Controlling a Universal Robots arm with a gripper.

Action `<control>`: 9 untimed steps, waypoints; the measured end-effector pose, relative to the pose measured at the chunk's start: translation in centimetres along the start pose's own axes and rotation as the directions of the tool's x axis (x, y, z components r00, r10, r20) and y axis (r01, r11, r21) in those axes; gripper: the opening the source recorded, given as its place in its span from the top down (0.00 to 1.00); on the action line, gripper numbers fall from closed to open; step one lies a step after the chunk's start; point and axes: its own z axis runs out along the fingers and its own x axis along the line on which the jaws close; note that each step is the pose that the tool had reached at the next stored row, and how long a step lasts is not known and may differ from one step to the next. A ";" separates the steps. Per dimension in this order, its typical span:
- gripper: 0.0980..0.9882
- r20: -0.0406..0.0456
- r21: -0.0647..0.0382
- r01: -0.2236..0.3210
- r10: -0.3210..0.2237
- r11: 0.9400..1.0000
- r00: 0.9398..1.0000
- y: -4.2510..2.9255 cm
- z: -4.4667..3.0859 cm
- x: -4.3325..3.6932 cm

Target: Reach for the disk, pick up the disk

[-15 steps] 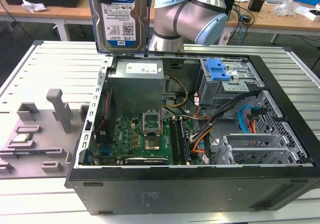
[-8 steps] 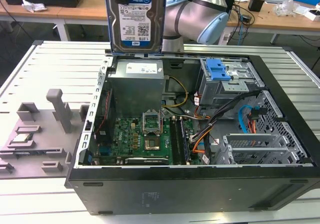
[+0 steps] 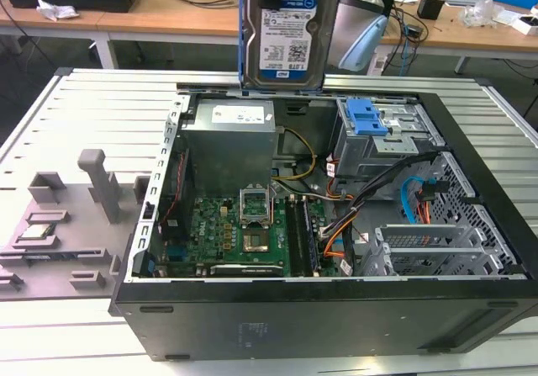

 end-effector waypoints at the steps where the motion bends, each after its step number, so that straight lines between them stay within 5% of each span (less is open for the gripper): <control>1: 0.70 0.000 0.000 0.000 0.000 1.000 1.000 -0.86 -0.03 -0.01; 2: 0.70 0.000 0.000 0.000 0.000 1.000 1.000 -1.42 -0.06 -0.02; 9: 0.70 0.000 0.000 0.000 0.000 1.000 1.000 -1.51 -0.06 0.04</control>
